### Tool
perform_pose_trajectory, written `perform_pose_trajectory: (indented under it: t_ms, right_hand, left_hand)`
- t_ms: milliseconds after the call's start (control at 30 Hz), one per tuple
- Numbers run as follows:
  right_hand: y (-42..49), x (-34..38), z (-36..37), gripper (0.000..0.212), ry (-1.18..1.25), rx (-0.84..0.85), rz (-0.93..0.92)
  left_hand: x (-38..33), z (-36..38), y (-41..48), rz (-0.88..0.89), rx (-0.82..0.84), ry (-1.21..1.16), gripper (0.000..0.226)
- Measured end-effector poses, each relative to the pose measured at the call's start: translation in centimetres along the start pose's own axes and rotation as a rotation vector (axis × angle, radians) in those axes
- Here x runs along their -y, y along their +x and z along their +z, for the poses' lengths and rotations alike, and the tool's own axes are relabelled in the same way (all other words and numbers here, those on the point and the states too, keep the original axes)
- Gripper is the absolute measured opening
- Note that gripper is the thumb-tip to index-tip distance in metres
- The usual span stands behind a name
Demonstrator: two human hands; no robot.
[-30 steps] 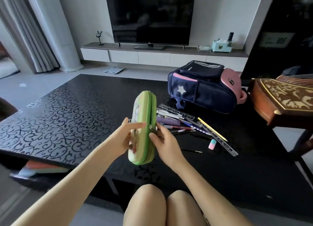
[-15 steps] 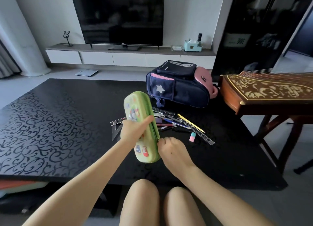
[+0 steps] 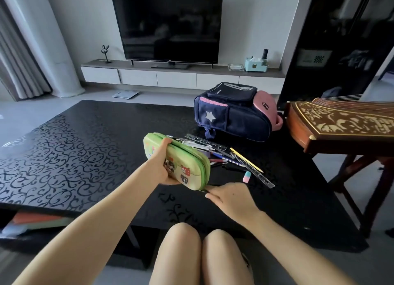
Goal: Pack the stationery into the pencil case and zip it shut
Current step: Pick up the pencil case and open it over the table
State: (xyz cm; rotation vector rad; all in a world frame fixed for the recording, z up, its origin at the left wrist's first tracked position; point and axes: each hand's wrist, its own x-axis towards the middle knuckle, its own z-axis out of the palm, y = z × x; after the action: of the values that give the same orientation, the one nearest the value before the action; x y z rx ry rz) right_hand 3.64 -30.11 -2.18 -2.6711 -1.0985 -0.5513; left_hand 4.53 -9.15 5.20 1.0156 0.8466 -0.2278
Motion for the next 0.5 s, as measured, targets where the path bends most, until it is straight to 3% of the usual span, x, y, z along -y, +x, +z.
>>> perform_pose_trajectory:
  t_ms: [100, 200, 267, 333, 500]
  right_hand:
    - [0.0, -1.4, -2.7, 0.028, 0.292, -0.041, 0.312]
    - [0.7, -2.9, -4.7, 0.025, 0.306, -0.078, 0.400]
    - [0.7, -3.7, -4.8, 0.024, 0.267, 0.000, 0.396]
    - [0.4, -4.4, -3.3, 0.027, 0.188, 0.141, 0.391]
    - [0.4, -5.3, 3.1, 0.038, 0.052, 0.332, 0.414]
  left_hand:
    - [0.0, -0.2, 0.3, 0.210, -0.078, 0.209, 0.089]
    - [0.2, -0.6, 0.1, 0.738, -0.382, 0.938, 0.088]
    - [-0.1, -1.2, -0.5, 0.976, -0.440, 1.401, 0.088]
    - [-0.7, -2.3, -0.4, 1.027, -0.396, 1.700, 0.091]
    - [-0.4, -3.7, 2.1, 0.867, -0.183, 2.194, 0.103]
